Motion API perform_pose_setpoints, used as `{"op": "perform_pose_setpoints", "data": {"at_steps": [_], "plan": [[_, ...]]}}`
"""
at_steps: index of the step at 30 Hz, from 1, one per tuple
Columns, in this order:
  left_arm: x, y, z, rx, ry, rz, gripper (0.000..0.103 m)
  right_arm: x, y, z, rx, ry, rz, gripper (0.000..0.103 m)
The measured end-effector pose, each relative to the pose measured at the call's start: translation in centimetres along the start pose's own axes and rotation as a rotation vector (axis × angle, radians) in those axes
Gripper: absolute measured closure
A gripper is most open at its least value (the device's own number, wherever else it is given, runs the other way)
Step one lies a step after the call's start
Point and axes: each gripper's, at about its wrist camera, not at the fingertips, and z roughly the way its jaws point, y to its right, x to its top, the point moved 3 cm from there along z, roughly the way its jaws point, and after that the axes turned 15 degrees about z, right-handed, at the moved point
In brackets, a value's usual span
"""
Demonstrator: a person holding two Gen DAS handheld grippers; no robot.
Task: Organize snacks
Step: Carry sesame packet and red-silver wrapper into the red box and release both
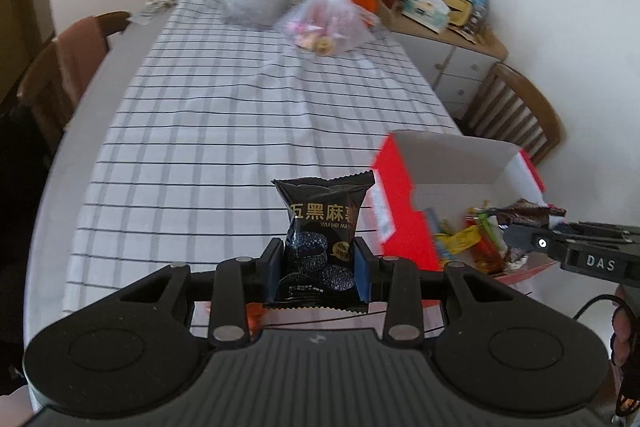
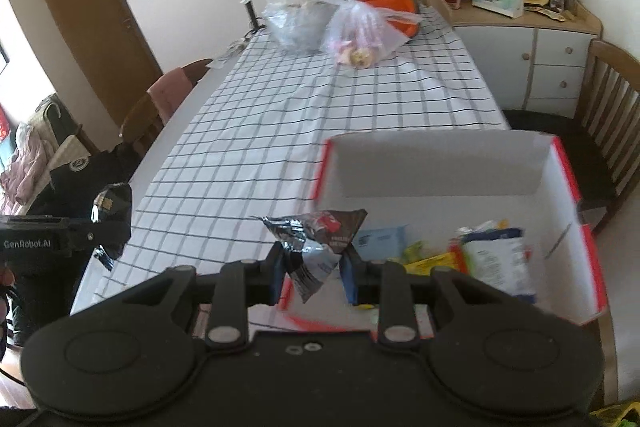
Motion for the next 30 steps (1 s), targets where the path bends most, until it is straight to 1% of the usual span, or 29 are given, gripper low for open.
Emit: {"op": "perform_pose_setpoints", "data": {"at_steps": [8, 15, 18, 24, 26, 30], "plan": [[3.1, 6.3, 3.8, -0.027, -0.018, 0.034, 0.068, 2.7, 5.6, -0.4, -0.019, 0.003, 0.016, 0.077], [5.1, 10.4, 7.1, -0.050, -0.056, 0.062, 0.067, 4.6, 9.6, -0.1, -0.037, -0.012, 0.024, 0.076], [5.6, 12.1, 8.8, -0.046, -0.078, 0.084, 0.067, 5.4, 11.1, 0.5, -0.054, -0.020, 0.022, 0.076], [6.6, 14.2, 11.8, -0.043, -0.112, 0.111, 0.067, 6.3, 13.1, 2.7, -0.079, -0.048, 0.010, 0.076], [6.6, 14.6, 13.1, -0.045, -0.138, 0.114, 0.067, 6.5, 13.6, 3.9, -0.089, -0.066, 0.006, 0.076], [6.4, 15.0, 15.6, -0.026, -0.189, 0.118, 0.067, 6.7, 14.2, 6.3, -0.108, -0.091, -0.002, 0.076]]}}
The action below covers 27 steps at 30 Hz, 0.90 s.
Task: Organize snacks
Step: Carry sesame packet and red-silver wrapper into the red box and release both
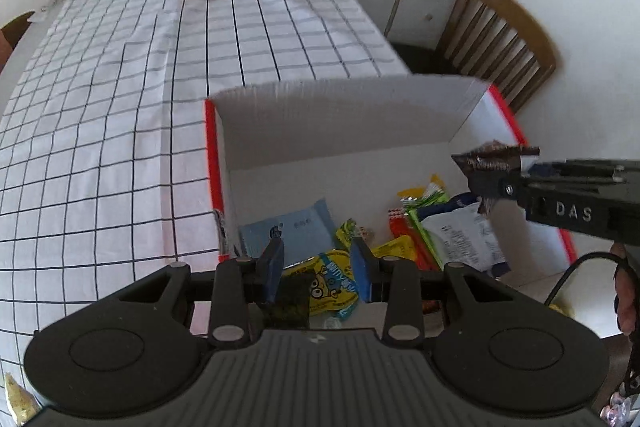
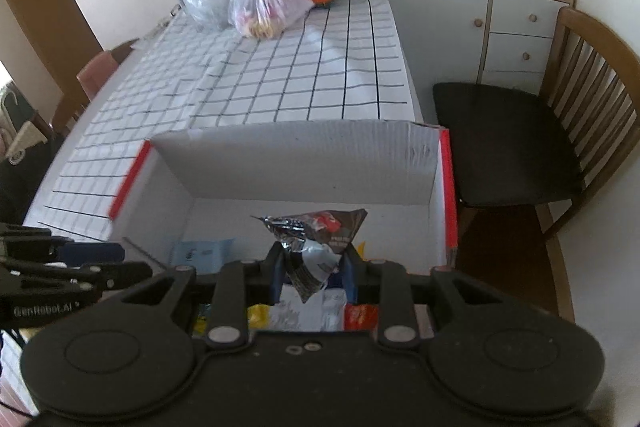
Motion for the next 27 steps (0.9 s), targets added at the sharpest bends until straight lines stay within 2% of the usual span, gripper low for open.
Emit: {"op": "perform_pose_setpoints", "data": {"at_steps": [6, 13, 20, 27], "plan": [[0.1, 0.6, 2.2, 0.001, -0.042, 0.023, 0.067, 0.5, 0.3, 2.6, -0.028, -0.033, -0.013, 0.076], [-0.1, 0.7, 3.1, -0.001, -0.053, 0.015, 0.068, 0.7, 0.3, 3.0, -0.029, -0.043, -0.027, 0.073], [-0.1, 0.8, 2.6, -0.008, -0.027, 0.003, 0.067, 0.4, -0.1, 1.9, -0.007, -0.043, -0.038, 0.069], [-0.1, 1.1, 0.9, -0.001, 0.029, -0.006, 0.059, -0.3, -1.0, -0.2, 0.031, -0.018, -0.047, 0.060]]}}
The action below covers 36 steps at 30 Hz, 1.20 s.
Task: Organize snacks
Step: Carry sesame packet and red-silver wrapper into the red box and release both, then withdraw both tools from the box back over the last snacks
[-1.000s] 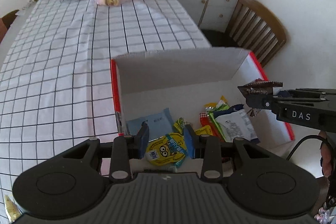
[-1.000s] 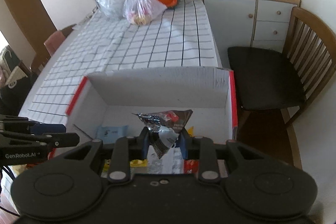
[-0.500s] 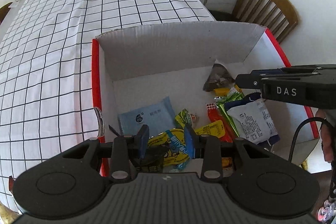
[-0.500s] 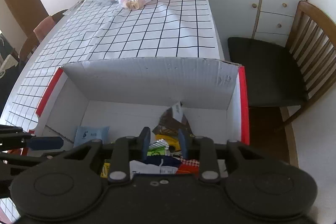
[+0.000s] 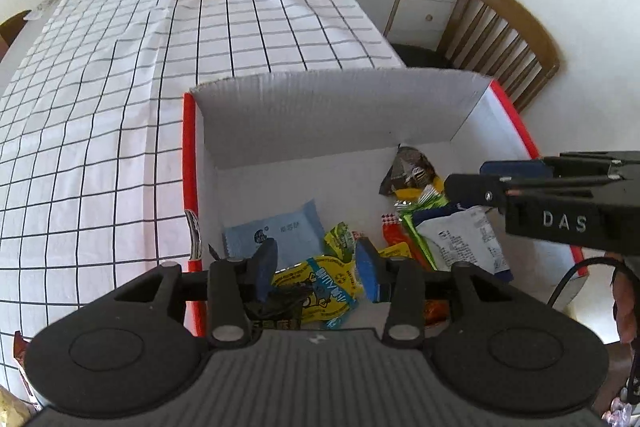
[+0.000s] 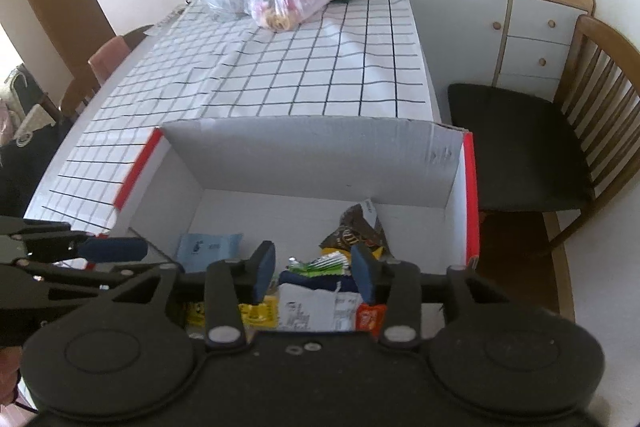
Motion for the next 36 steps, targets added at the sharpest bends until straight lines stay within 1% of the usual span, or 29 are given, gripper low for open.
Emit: {"op": "perform_pose_setpoints", "data": {"at_steps": [3, 8, 11, 13, 15, 17, 20, 22, 23, 26, 28, 33, 36], "plan": [[-0.1, 0.2, -0.8, -0.001, 0.021, 0.002, 0.054, -0.4, -0.4, -0.9, 0.016, 0.009, -0.003, 0.056], [-0.5, 0.5, -2.2, 0.004, 0.051, 0.009, 0.053, -1.1, -1.0, -2.4, 0.036, 0.029, -0.007, 0.049], [-0.8, 0.6, -3.2, 0.009, 0.070, 0.008, 0.052, -1.4, -1.2, -3.4, 0.047, 0.047, -0.006, 0.043], [-1.0, 0.5, -3.9, 0.012, 0.086, 0.006, 0.047, -1.7, -1.3, -4.1, 0.056, 0.060, -0.005, 0.039], [-1.3, 0.4, -4.6, 0.016, 0.101, 0.002, 0.045, -1.9, -1.5, -4.6, 0.068, 0.064, -0.003, 0.038], [-1.6, 0.2, -5.2, 0.018, 0.112, -0.001, 0.045, -2.1, -1.8, -5.1, 0.078, 0.071, -0.005, 0.035], [-2.1, -0.1, -6.2, 0.024, 0.130, -0.012, 0.043, -2.7, -2.5, -5.9, 0.099, 0.082, -0.015, 0.027], [-2.6, -0.3, -7.0, 0.031, 0.145, -0.017, 0.036, -3.1, -3.1, -6.4, 0.106, 0.091, -0.029, 0.022], [-2.8, -0.5, -7.3, 0.035, 0.152, -0.017, 0.035, -3.3, -3.3, -6.6, 0.111, 0.094, -0.035, 0.021], [-3.5, -0.9, -8.2, 0.039, 0.164, -0.020, 0.033, -3.7, -4.3, -7.1, 0.120, 0.106, -0.041, 0.014], [-4.1, -1.2, -9.0, 0.047, 0.176, -0.024, 0.031, -3.9, -4.9, -7.4, 0.120, 0.118, -0.037, 0.006], [-5.6, -2.5, -10.7, 0.046, 0.205, -0.033, 0.026, -4.8, -6.5, -7.9, 0.130, 0.120, -0.041, 0.001], [-6.6, -3.7, -11.7, 0.043, 0.225, -0.040, 0.021, -5.5, -8.0, -8.0, 0.136, 0.120, -0.058, 0.000]]}}
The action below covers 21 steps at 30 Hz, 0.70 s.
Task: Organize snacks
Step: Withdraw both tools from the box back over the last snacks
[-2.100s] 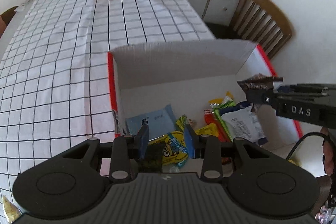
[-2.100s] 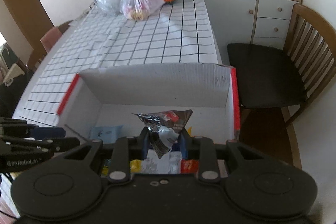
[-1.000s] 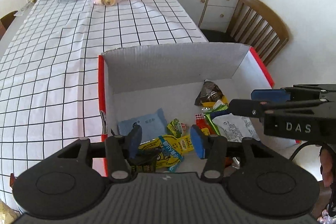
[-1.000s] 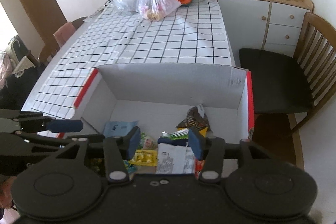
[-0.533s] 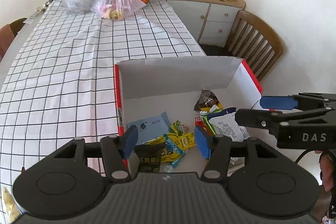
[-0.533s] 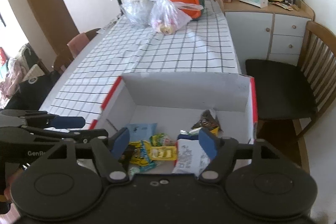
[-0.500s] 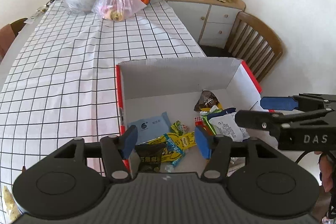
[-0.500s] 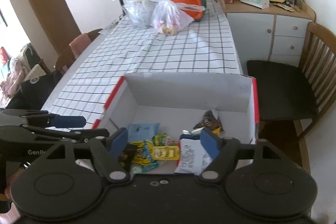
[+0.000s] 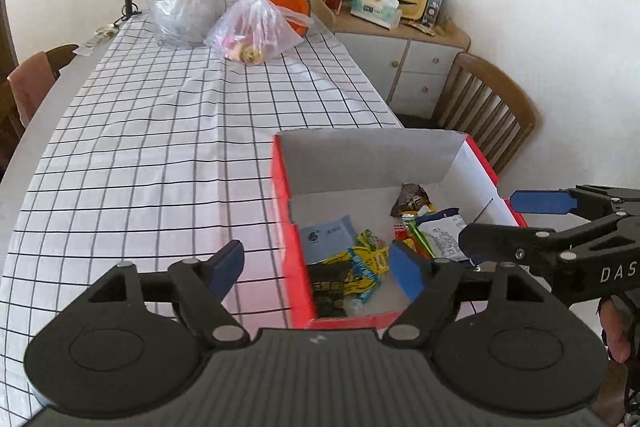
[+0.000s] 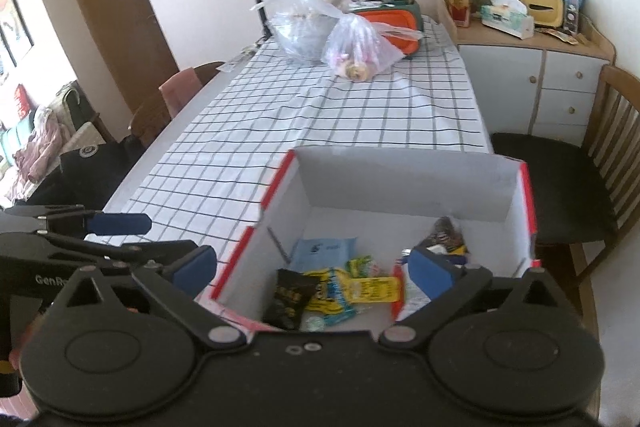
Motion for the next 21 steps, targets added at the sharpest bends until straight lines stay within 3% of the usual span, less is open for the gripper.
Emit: {"op": "perform_pose_setpoints", "data": {"at_steps": [10, 21], "plan": [[-3.6, -5.7, -2.8, -0.021, 0.017, -0.031, 0.004, -2.5, -5.8, 1.7, -0.005, -0.019, 0.014, 0.000], [-8.2, -13.8, -5.2, 0.048, -0.009, -0.065, 0.004, -6.3, -11.7, 4.9, -0.049, -0.058, 0.031, 0.000]]}}
